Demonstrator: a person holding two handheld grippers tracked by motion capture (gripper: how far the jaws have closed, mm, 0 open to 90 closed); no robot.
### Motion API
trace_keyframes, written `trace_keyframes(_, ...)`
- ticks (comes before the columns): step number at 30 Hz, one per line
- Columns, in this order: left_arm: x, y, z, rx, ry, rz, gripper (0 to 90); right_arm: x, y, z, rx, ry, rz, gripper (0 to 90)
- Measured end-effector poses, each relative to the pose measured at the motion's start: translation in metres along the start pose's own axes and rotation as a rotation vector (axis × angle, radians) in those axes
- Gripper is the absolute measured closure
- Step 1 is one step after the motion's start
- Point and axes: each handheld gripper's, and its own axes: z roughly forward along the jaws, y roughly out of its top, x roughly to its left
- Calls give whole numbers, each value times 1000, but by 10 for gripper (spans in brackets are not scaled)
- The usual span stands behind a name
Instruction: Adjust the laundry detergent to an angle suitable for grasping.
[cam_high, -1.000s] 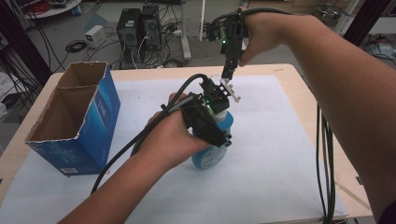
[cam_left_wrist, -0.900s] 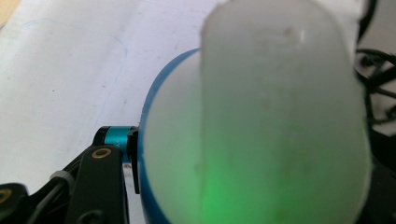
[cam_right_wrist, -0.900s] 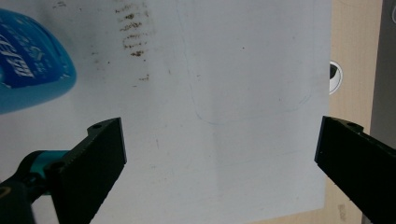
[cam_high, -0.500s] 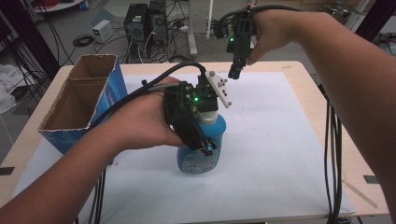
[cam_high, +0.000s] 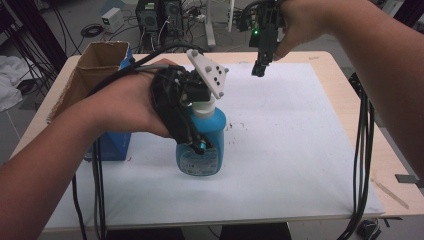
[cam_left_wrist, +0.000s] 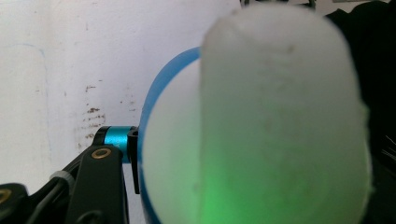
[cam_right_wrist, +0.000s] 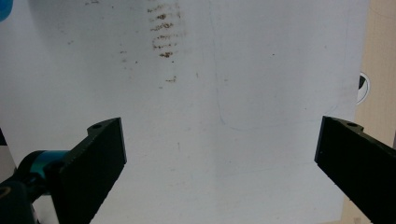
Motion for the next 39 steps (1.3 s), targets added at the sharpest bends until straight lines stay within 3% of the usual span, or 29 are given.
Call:
trace_keyframes(3,0,-3,0,-5,-20,19,410,3,0,0,1,-1,3,13)
trace_keyframes(11,1,-7,2,1,-48,134,410,10,0,4,7,2,-10,13)
trace_keyframes(16,1,-7,4,-7,-77,163,410,13,0,4,10,0,-11,13)
trace_keyframes(18,3,-9,5,-11,-92,211,411,13,1,4,7,0,-19,13)
trace_keyframes(22,4,-10,5,-15,-93,240,410,14,1,5,11,1,-19,13)
trace_keyframes(26,6,-13,8,-26,-115,304,410,14,1,7,15,2,-21,13)
trace_keyframes(35,10,-17,12,-36,-160,339,410,16,2,7,13,1,-22,13)
trace_keyframes(39,13,-22,16,-29,-167,324,410,15,1,9,8,1,-27,13)
